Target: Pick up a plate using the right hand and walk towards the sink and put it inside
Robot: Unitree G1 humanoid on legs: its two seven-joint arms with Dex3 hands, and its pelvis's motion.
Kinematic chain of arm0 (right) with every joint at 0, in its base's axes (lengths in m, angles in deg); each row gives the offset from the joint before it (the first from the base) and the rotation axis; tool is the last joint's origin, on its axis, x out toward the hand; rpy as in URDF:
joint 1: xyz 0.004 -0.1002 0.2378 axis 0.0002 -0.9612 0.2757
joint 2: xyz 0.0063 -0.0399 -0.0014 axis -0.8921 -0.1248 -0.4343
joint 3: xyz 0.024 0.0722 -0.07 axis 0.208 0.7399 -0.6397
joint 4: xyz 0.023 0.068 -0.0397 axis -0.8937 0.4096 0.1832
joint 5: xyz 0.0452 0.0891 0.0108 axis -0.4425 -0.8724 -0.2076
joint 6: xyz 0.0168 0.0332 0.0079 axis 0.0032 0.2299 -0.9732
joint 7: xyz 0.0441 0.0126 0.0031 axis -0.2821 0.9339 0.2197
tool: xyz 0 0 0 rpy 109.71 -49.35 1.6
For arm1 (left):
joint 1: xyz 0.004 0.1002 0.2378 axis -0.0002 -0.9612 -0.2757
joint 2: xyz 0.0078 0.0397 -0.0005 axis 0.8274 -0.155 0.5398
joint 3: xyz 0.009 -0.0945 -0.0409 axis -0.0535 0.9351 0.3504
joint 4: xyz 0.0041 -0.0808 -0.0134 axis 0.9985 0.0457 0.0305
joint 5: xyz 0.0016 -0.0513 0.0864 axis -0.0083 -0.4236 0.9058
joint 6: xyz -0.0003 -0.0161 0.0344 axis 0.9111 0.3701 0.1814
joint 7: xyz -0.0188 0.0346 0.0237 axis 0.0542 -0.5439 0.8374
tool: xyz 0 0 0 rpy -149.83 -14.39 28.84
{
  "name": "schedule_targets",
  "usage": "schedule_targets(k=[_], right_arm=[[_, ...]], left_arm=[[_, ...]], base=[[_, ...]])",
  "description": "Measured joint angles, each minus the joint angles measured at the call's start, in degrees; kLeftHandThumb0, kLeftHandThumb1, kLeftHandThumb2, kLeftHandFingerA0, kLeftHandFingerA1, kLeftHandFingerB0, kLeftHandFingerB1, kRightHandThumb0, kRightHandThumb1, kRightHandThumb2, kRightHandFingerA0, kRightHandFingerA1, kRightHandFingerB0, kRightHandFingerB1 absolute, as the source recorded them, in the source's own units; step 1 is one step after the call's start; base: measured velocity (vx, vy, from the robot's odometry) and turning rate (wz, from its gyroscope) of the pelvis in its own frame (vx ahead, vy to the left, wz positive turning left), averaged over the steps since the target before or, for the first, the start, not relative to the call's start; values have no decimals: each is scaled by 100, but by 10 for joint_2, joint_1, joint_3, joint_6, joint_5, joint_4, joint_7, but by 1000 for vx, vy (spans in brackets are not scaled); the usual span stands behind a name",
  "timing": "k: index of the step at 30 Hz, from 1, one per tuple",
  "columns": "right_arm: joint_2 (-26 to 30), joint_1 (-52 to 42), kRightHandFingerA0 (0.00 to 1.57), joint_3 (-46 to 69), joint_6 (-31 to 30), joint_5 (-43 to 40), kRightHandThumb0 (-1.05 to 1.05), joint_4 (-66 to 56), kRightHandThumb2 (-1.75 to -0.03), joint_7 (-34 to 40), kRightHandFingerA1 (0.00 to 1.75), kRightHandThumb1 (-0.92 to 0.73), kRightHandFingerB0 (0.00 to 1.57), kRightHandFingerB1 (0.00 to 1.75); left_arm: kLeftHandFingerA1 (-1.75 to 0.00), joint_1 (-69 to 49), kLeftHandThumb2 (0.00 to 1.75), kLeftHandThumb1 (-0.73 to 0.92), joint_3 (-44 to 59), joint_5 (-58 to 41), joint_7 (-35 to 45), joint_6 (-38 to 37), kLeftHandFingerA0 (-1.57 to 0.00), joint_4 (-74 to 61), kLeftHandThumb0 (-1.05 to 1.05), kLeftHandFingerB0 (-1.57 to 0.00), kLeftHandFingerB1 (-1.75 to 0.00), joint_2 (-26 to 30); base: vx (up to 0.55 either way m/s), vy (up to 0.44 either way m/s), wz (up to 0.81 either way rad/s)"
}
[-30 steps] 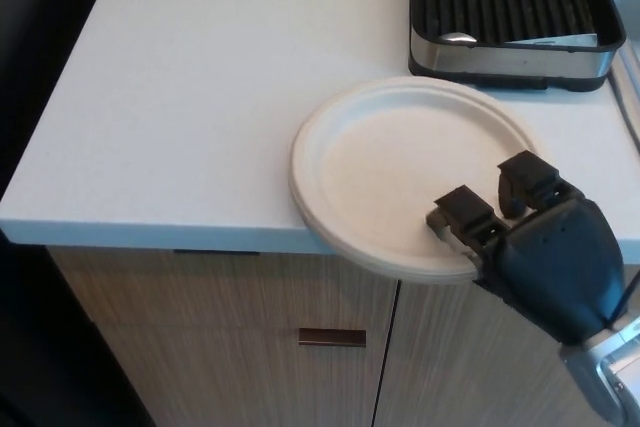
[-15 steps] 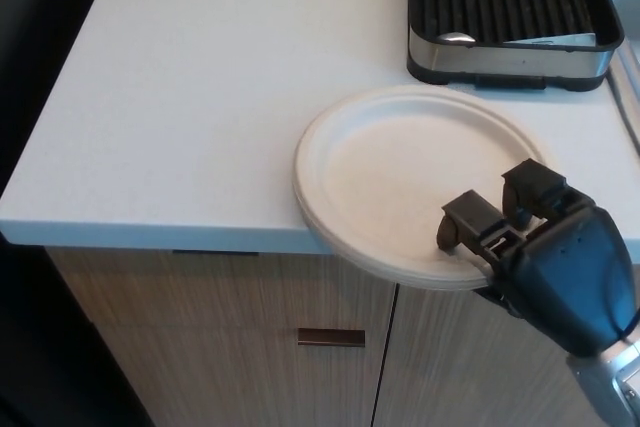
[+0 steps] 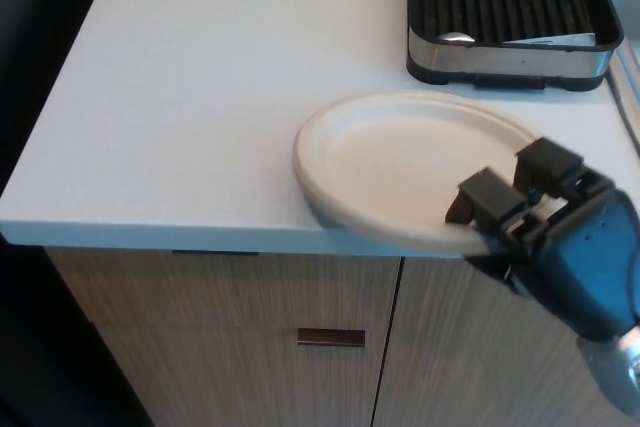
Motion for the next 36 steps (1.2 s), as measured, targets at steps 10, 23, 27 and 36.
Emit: schedule_targets(k=[10,23,27,36], right_arm=[[15,13,108,20,16,-14,-48,-47,-135,2,175,-59,64,175],[69,10,100,55,51,-21,-46,-75,-135,4,175,-51,69,175],[70,14,102,63,61,-22,-44,-76,-129,5,175,-56,62,175],[70,13,98,84,92,-44,-45,-147,-120,-5,175,-61,56,175]], left_arm=[[-147,-3,175,89,3,-1,2,0,-122,-11,26,-102,-126,0],[-158,-3,175,60,0,0,3,0,-109,0,21,-103,-140,5],[-143,-2,174,88,-1,1,3,0,-120,6,27,-104,-126,9],[-146,-5,173,88,-1,1,3,0,-123,-2,25,-106,-127,11]], base=[[0,0,0],[0,0,0],[0,0,0],[0,0,0]])
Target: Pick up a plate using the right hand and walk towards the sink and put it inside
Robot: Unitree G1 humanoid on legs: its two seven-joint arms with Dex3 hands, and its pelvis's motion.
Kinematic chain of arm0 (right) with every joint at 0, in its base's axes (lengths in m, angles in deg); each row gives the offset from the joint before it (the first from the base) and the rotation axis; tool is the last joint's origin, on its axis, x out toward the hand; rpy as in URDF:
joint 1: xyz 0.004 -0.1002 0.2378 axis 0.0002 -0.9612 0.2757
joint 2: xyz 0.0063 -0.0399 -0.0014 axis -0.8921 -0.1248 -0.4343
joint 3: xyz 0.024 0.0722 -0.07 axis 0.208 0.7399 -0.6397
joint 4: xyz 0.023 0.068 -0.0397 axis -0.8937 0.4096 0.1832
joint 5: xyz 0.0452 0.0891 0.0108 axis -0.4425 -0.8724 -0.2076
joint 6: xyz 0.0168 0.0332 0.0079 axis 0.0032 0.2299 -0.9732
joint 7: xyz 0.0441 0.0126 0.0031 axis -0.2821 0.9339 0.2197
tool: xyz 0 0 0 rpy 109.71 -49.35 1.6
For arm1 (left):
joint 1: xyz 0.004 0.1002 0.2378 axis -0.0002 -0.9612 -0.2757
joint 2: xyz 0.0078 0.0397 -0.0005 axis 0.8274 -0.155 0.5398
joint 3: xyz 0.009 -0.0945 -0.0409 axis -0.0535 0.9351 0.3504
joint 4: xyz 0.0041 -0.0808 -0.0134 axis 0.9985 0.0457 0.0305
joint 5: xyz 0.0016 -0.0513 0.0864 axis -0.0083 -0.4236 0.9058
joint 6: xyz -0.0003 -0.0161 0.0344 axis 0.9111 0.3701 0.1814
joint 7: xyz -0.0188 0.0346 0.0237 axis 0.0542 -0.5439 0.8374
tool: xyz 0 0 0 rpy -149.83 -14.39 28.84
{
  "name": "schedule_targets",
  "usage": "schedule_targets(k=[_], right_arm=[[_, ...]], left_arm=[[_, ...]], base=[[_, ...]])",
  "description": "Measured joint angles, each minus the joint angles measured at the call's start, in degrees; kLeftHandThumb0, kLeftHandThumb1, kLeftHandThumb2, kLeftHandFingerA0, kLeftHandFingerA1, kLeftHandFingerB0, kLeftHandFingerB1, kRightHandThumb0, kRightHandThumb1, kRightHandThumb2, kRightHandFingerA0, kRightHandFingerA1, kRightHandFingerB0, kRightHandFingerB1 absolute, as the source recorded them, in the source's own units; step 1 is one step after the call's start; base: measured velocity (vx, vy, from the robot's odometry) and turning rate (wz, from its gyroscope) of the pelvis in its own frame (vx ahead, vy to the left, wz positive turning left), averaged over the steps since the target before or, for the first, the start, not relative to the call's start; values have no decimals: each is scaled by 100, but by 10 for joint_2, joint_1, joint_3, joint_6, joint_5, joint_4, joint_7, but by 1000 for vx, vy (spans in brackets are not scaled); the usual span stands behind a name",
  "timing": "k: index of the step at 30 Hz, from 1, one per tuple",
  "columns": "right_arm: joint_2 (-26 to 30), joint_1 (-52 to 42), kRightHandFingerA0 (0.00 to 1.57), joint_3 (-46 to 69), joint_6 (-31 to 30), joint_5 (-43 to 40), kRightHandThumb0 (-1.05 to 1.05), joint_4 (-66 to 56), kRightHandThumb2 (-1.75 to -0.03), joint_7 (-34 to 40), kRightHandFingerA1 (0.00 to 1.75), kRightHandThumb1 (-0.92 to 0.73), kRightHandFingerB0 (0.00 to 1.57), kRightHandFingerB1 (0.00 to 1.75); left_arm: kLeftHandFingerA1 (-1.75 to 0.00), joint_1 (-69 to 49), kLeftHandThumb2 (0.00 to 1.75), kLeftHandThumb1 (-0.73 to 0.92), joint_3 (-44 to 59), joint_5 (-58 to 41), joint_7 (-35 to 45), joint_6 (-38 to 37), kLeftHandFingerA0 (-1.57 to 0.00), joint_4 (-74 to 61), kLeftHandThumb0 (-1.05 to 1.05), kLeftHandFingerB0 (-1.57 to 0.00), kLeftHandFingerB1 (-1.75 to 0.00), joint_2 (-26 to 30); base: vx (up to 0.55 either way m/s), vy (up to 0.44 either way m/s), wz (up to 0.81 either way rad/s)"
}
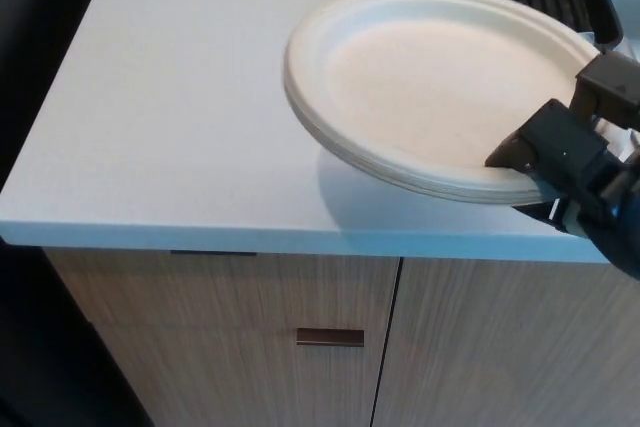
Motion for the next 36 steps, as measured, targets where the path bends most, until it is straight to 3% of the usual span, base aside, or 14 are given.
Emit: schedule_targets(k=[5,8,10,13,15,16,18,19,25,26,27,28,29,36], right_arm=[[0,-13,104,16,18,-18,-43,-52,-119,-16,175,-61,61,175],[0,-23,105,29,33,-35,-48,-83,-125,-26,175,-61,69,175],[-1,-29,105,36,39,-45,-45,-98,-127,-32,175,-55,64,175],[-3,-44,104,47,50,-65,-46,-123,-125,-49,175,-53,65,175],[-3,-54,104,52,56,-74,-46,-130,-126,-59,175,-52,65,175],[-3,-59,126,55,58,-77,-55,-132,-125,-62,146,-54,97,132],[-3,-70,103,64,64,-84,-44,-133,-127,-71,175,-52,64,175],[-4,-71,104,67,67,-86,-43,-134,-128,-74,175,-53,64,175],[-12,-71,101,76,84,-91,-41,-133,-129,-87,175,-51,62,175],[-14,-71,102,79,87,-91,-45,-133,-129,-87,175,-50,64,175],[-16,-71,102,83,89,-91,-44,-133,-129,-89,175,-51,64,175],[-17,-71,102,85,90,-91,-44,-133,-129,-91,175,-51,64,175],[-23,-77,103,85,91,-91,-45,-128,-130,-95,175,-50,65,175],[-26,-77,99,99,92,-91,-41,-127,-130,-110,175,-49,62,175]], left_arm=[[-157,5,175,56,3,-1,1,0,-115,11,20,-103,-139,1],[-149,9,173,85,4,-2,2,0,-129,12,21,-109,-129,1],[-156,10,175,57,4,-2,2,0,-117,11,20,-104,-142,0],[-146,11,166,79,5,-2,3,0,-129,8,17,-112,-129,-1],[-156,10,175,57,6,-4,6,0,-120,3,19,-107,-137,-2],[-145,11,165,80,6,-4,6,0,-130,2,19,-112,-127,-2],[-155,13,175,57,7,-5,7,0,-116,2,19,-105,-140,-3],[-146,15,168,81,7,-5,7,0,-129,3,20,-114,-129,-2],[-160,14,175,61,8,-6,6,0,-111,-7,23,-104,-140,2],[-147,13,175,87,7,-6,6,0,-123,-11,21,-109,-130,2],[-131,12,126,51,7,-6,6,0,-136,-13,5,-129,-126,2],[-131,13,126,51,8,-6,6,0,-136,-10,5,-129,-126,1],[-149,17,175,69,11,-9,7,-1,-127,-2,18,-115,-133,0],[-147,18,175,86,10,-10,12,-4,-123,-5,22,-106,-128,-10]], base=[[0,0,0],[0,0,0],[0,0,0],[0,0,0],[0,0,0],[5,-18,12],[0,-7,5],[-20,-22,12],[12,-183,9],[9,-334,5],[-31,-381,14],[98,-398,27],[97,-408,26],[106,-226,-1]])
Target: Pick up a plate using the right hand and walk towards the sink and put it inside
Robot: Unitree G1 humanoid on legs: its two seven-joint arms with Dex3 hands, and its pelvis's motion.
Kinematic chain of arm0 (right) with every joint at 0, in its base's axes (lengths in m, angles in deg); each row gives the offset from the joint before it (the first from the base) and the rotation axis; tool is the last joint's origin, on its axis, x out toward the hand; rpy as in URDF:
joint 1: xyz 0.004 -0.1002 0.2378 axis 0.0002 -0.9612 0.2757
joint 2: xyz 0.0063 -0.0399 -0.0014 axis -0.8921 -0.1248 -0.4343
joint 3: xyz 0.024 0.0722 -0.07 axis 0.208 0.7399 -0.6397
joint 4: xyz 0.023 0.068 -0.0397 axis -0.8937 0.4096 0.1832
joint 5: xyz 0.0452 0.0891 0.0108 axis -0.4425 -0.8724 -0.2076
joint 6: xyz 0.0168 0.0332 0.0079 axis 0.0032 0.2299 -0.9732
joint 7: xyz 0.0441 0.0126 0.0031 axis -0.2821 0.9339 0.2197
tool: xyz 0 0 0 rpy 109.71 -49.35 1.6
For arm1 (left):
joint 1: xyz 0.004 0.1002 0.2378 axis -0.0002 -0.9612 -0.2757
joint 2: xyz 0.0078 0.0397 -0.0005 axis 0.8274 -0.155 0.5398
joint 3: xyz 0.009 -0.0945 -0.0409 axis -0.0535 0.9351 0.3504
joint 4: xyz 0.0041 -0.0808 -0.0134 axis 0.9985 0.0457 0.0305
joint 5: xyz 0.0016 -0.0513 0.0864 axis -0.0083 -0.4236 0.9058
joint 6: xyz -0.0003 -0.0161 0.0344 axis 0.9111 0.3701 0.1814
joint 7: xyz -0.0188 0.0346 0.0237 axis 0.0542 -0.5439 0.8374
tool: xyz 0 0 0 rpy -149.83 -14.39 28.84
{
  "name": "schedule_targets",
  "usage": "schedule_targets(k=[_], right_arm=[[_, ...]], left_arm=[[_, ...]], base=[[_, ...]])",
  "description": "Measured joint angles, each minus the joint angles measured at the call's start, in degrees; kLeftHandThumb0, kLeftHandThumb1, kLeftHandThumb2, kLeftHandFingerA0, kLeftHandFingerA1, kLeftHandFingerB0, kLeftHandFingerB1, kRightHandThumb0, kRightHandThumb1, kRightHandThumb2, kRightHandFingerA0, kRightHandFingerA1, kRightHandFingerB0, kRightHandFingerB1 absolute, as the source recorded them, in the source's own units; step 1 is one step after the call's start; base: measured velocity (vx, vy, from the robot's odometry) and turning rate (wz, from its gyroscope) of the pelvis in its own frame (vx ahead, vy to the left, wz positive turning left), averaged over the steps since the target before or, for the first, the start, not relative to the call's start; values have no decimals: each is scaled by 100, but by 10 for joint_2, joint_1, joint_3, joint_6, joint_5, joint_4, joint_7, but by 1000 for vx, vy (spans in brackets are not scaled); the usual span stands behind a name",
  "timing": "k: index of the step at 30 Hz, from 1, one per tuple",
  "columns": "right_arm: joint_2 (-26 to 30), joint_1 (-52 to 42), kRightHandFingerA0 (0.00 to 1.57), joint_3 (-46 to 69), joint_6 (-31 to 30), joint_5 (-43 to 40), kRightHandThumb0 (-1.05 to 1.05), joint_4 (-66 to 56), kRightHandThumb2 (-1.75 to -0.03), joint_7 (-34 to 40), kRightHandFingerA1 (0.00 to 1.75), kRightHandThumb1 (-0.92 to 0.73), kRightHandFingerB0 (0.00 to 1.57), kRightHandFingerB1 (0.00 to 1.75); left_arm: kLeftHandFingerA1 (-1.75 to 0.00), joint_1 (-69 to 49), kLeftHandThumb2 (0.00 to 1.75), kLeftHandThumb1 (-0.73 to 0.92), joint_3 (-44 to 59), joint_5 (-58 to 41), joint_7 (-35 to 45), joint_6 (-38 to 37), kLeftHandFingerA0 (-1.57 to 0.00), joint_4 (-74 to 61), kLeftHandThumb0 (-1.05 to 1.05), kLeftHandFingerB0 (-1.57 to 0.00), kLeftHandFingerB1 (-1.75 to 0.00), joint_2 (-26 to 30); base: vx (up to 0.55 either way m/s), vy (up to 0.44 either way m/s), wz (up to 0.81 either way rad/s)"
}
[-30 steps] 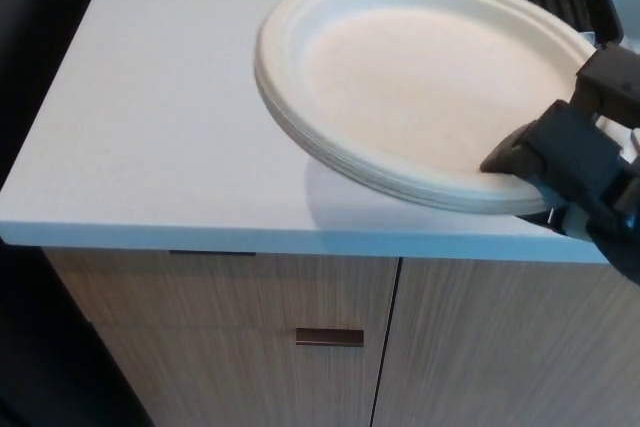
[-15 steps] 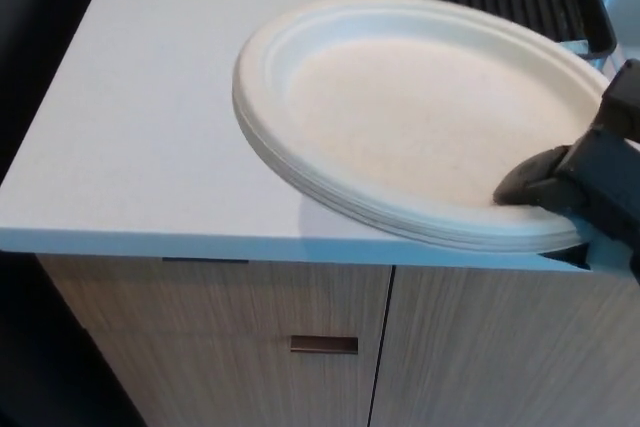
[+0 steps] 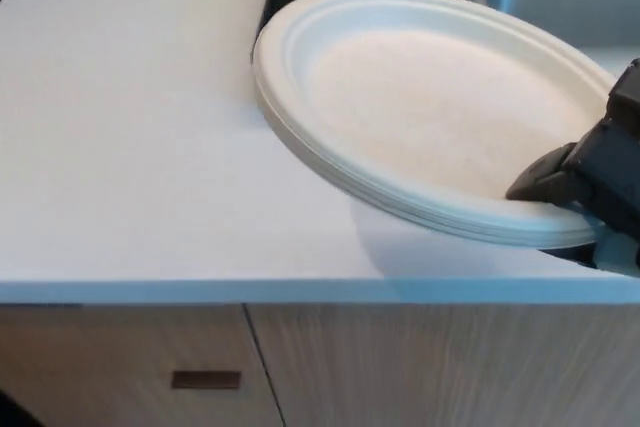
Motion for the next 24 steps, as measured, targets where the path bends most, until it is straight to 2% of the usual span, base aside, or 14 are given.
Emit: schedule_targets(k=[4,5,9,10,11,13,14,15,16,17,20,22,23,24], right_arm=[[-4,0,102,2,3,0,-42,2,-128,-2,175,-51,63,175],[-5,0,102,2,6,0,-41,2,-128,-3,175,-52,64,175],[-10,0,101,4,10,1,-41,3,-125,-7,175,-54,63,175],[-11,-1,101,4,11,1,-41,4,-126,-8,175,-53,63,175],[-12,-1,100,5,11,1,-42,4,-126,-8,175,-53,62,175],[-14,1,101,7,14,1,-42,3,-126,-9,175,-53,63,175],[-16,1,100,8,16,1,-43,4,-128,-9,175,-51,64,175],[-18,2,100,8,19,1,-43,4,-128,-10,175,-51,64,175],[-19,3,101,9,22,1,-44,6,-125,-10,175,-52,65,175],[-19,4,102,9,24,1,-44,8,-126,-10,175,-52,65,175],[-20,9,102,10,31,0,-44,14,-124,-11,175,-55,63,175],[-22,12,102,10,34,0,-45,14,-126,-12,175,-56,64,175],[-24,14,103,10,37,0,-44,15,-124,-13,175,-58,63,175],[-25,15,103,11,38,0,-44,14,-123,-13,175,-59,63,175]], left_arm=[[-146,-12,171,84,0,0,0,0,-124,-15,21,-105,-126,-1],[-143,-14,162,78,0,0,0,0,-128,-15,19,-110,-126,-1],[-144,-14,161,79,1,0,0,0,-131,-12,19,-113,-127,-1],[-157,-10,175,56,0,0,0,0,-117,-9,22,-104,-136,-2],[-148,-9,174,86,1,0,0,-1,-126,-8,25,-105,-127,-1],[-147,-6,170,84,2,-1,-1,-2,-129,-3,22,-107,-126,5],[-156,-6,175,56,2,-1,-1,-2,-117,-1,22,-103,-136,7],[-156,-6,175,56,2,-1,-1,-2,-117,2,22,-103,-136,9],[-147,-6,173,86,2,-1,-2,-2,-128,5,23,-107,-127,10],[-147,-5,165,79,2,-1,-2,-2,-133,6,19,-113,-129,10],[-148,-5,164,81,2,-2,-2,-2,-137,8,17,-118,-131,10],[-146,-5,164,77,2,-3,-2,-2,-129,7,19,-111,-128,10],[-151,-5,175,83,2,-4,-2,-3,-127,6,21,-106,-128,10],[-155,-6,175,64,2,-4,-2,-2,-129,3,19,-116,-136,10]], base=[[110,-98,-6],[134,20,-12],[131,84,4],[164,295,8],[147,266,-12],[118,154,12],[63,43,8],[0,0,0],[0,0,0],[0,0,0],[42,-135,3],[28,-228,1],[25,-283,3],[60,-333,11]])
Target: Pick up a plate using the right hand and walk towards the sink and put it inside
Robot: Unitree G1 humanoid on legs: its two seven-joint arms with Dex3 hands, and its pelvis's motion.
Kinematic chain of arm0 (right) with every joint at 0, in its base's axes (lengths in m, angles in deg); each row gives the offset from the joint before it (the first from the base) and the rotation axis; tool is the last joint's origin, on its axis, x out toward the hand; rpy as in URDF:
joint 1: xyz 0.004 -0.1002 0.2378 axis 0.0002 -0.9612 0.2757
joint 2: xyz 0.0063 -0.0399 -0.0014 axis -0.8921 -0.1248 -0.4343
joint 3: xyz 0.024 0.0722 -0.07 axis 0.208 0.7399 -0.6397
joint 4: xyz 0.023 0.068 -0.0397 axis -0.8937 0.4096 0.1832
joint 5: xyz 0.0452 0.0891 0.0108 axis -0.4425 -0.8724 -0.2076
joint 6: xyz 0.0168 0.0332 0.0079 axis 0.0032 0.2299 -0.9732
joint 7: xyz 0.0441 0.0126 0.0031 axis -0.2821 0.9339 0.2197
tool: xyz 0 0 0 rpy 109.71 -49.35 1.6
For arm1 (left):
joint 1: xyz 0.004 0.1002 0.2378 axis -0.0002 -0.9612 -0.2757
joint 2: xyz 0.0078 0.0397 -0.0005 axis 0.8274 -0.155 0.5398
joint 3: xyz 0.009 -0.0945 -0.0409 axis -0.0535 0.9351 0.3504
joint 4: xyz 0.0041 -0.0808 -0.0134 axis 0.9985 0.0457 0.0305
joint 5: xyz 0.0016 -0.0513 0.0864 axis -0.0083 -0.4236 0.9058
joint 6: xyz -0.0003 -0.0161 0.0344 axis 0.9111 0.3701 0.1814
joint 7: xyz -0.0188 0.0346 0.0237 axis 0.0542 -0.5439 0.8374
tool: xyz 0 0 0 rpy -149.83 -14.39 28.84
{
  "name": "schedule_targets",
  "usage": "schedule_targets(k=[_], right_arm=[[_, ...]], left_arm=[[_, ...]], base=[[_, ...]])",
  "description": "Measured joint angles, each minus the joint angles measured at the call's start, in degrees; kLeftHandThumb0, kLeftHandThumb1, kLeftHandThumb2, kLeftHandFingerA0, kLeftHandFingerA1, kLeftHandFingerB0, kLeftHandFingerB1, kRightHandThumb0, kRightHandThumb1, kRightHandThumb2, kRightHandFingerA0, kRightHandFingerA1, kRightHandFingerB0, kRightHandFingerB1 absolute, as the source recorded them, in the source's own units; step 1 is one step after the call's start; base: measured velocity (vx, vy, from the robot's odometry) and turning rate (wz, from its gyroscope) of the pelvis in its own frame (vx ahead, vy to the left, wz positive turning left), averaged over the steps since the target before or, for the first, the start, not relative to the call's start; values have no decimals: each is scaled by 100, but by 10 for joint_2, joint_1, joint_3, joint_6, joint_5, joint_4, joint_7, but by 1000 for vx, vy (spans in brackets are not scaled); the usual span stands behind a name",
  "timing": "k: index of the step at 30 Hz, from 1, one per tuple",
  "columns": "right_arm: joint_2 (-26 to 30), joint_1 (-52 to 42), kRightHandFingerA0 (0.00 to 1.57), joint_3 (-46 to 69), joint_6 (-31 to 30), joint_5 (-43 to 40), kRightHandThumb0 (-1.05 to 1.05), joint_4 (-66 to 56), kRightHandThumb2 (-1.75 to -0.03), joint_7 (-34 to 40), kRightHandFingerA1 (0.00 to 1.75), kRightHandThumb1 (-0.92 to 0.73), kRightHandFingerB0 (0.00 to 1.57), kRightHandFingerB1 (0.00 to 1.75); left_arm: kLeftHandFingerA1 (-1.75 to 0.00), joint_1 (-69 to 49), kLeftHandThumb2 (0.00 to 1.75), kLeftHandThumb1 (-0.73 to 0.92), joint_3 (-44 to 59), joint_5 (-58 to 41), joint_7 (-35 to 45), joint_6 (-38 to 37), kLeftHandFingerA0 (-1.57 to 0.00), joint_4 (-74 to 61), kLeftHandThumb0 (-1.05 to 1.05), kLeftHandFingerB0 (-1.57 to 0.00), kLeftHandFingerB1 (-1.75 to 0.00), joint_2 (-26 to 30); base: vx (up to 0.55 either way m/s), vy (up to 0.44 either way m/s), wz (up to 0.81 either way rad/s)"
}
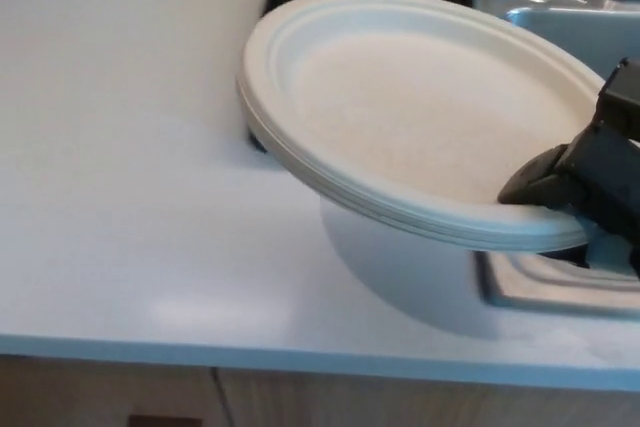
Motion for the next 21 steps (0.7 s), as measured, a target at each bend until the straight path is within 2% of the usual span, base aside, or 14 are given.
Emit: schedule_targets(k=[1,4,7,8,9,10,13,14,21], right_arm=[[-3,0,99,0,1,0,-44,2,-124,-1,175,-58,65,174],[-2,2,105,5,2,-1,-45,3,-123,-5,175,-59,65,175],[-2,2,104,7,3,-3,-45,3,-121,-9,175,-60,64,175],[-2,2,126,8,4,-5,-56,2,-125,-10,145,-60,97,131],[-2,2,128,9,5,-6,-57,2,-126,-11,146,-61,98,132],[-2,2,126,9,5,-9,-55,1,-124,-14,143,-59,97,130],[-3,1,126,11,5,-13,-55,0,-124,-20,143,-59,97,130],[-3,1,103,12,6,-13,-46,0,-117,-21,175,-63,62,175],[-10,3,99,14,15,-17,-46,0,-118,-28,175,-61,66,175]], left_arm=[[-145,-1,168,81,0,-1,0,1,-125,-4,21,-108,-127,-2],[-143,-7,161,77,-3,-1,0,-1,-128,-13,19,-112,-127,-10],[-143,-6,163,78,-5,-1,0,-1,-127,-15,21,-109,-125,-12],[-146,-6,173,86,-5,-1,0,-1,-123,-13,24,-104,-125,-12],[-157,-6,175,56,-5,-1,0,-1,-117,-11,24,-104,-135,-12],[-148,-6,170,84,-4,-1,0,-1,-129,-8,23,-109,-127,-12],[-148,-5,170,84,-4,-1,0,-1,-129,-5,23,-109,-127,-12],[-146,-4,165,79,-4,-1,0,-1,-131,-4,20,-111,-127,-12],[-147,0,169,81,2,-6,1,-3,-129,-6,19,-108,-127,-7]], base=[[-12,-242,-65],[-11,-200,2],[-35,-139,1],[0,0,0],[0,0,0],[-25,-45,-7],[-6,-6,-3],[17,33,8],[-6,27,10]])
